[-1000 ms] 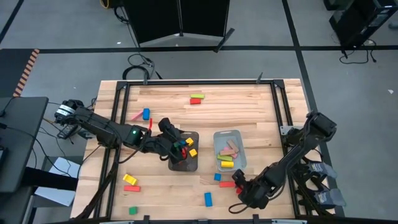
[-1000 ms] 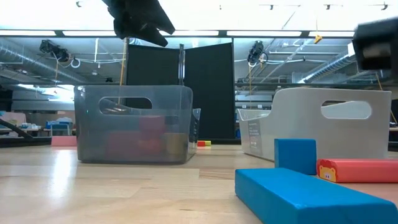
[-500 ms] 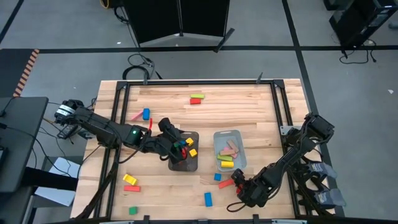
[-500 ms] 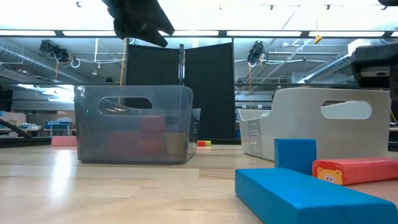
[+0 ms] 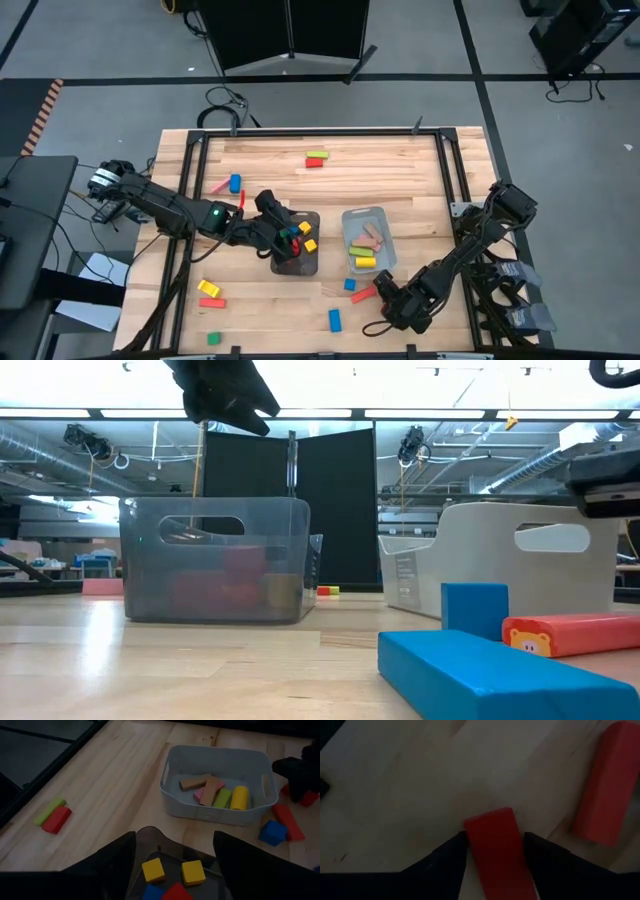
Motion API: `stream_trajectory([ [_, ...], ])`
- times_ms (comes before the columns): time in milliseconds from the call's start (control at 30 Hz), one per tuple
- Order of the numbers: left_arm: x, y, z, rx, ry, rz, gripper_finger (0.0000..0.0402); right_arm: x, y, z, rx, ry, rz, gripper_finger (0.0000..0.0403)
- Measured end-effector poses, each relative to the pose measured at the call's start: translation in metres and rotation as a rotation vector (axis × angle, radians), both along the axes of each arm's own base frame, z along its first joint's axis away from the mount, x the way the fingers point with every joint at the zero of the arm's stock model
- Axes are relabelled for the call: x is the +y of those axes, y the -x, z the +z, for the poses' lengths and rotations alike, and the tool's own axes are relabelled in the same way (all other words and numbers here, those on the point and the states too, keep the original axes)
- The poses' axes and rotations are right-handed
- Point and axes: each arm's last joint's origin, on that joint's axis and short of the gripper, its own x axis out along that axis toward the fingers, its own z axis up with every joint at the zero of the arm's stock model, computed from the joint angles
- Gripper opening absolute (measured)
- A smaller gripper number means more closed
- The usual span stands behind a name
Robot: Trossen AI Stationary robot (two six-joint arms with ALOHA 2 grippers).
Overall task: Sort blocks by size
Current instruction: Put the bottom large red block into the gray bin
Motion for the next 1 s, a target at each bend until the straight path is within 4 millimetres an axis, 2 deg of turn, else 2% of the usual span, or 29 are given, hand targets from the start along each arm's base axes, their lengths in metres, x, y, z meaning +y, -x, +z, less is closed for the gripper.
stream_trajectory([
  [200, 0.000, 0.000, 0.000, 0.003, 0.008, -0.010, 0.0272, 0.001, -0.001, 0.000, 0.016, -0.034, -0.023, 0.0149],
  [400, -0.001, 0.000, 0.000, 0.005, 0.012, -0.015, 0.0272, 0.009, -0.005, 0.011, -0.006, -0.052, -0.014, 0.0144],
  [600, 0.001, 0.000, 0.001, -0.008, 0.038, 0.006, 0.0270, 0.015, -0.010, 0.059, -0.128, -0.121, 0.006, 0.0144],
  [733, 0.004, -0.001, 0.001, -0.007, 0.050, 0.014, 0.0262, 0.010, -0.007, 0.112, -0.317, -0.202, 0.038, 0.0144],
  [900, 0.008, 0.000, -0.001, 0.013, 0.058, 0.034, 0.0253, -0.016, 0.006, 0.163, -0.574, -0.157, -0.051, 0.0144],
  [1000, 0.011, 0.004, 0.001, 0.021, 0.074, 0.054, 0.0252, -0.039, 0.010, 0.170, -0.624, -0.024, -0.193, 0.0144],
])
